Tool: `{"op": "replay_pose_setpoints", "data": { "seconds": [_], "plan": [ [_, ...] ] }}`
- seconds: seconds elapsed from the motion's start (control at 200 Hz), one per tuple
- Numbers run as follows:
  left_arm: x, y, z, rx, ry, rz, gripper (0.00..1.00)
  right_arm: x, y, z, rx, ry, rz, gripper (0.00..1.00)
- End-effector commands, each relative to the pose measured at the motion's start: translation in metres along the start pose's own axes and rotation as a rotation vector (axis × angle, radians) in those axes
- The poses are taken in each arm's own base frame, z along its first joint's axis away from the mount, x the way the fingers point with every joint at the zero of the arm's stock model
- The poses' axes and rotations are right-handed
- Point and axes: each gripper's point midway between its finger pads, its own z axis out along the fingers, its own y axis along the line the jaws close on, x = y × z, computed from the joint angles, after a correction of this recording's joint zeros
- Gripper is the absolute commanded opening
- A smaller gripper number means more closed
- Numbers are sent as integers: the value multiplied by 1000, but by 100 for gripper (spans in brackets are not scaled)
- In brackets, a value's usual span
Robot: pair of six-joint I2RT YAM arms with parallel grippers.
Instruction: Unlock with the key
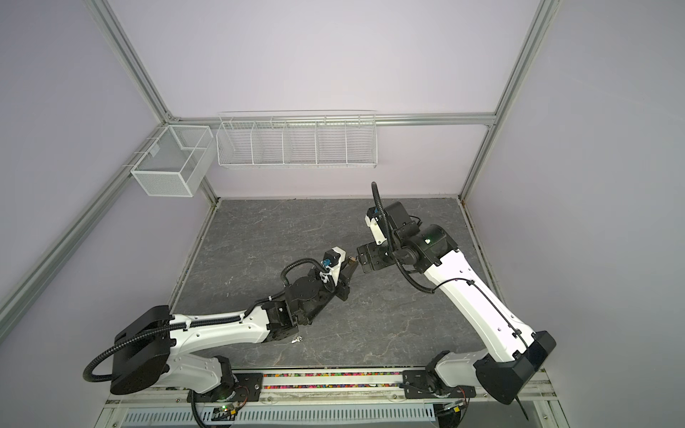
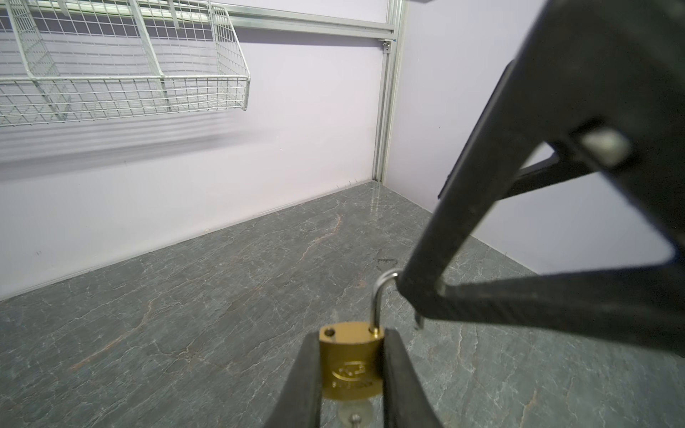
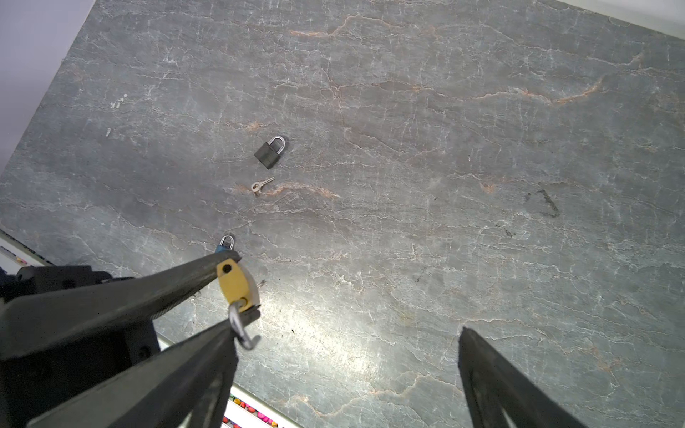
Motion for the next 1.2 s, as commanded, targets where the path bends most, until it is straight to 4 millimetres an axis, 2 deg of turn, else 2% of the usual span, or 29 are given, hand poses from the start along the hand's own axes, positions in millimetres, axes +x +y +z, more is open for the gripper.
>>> {"op": "replay_pose_setpoints", "data": {
  "seconds": [0.0, 0.115, 0.215, 0.395, 0.52, 0.6, 0.66, 0.67, 0.755, 0.775, 0.895, 1.025, 1.194],
  "plan": [
    [-19, -1, 0, -4, -45, -22, 0, 2, -3, 2, 10, 9, -23, 94],
    [-17, -2, 2, -3, -37, -25, 0, -3, 2, -7, -16, -26, -22, 93],
    [-10, -7, 9, 3, -10, -49, 0, -6, -3, -15, -8, -53, -4, 90],
    [17, -20, 31, 13, 114, -133, 0, -1, -36, -14, 27, -51, 160, 89],
    [38, -27, 43, 1, 193, -229, 0, 10, -64, -8, 35, -55, 302, 89],
    [57, -30, 51, -25, 278, -262, 0, 21, -83, -1, 42, -52, 413, 89],
    [74, -33, 56, -47, 357, -271, 0, 31, -89, 7, 17, -48, 486, 89],
    [77, -33, 57, -52, 369, -271, 0, 27, -91, 7, 9, -70, 494, 89],
    [102, -31, 63, -106, 479, -292, 0, 39, -96, 19, -9, -72, 552, 89],
    [107, -31, 64, -110, 504, -298, 0, 42, -105, 20, 7, -75, 581, 89],
    [139, -25, 70, -177, 637, -366, 0, 60, -121, 31, 35, -56, 660, 89],
    [167, -19, 76, -247, 748, -422, 0, 76, -136, 38, 37, -63, 742, 89],
    [201, -15, 84, -299, 946, -478, 0, 93, -145, 51, 31, -28, 795, 89]
  ]
}}
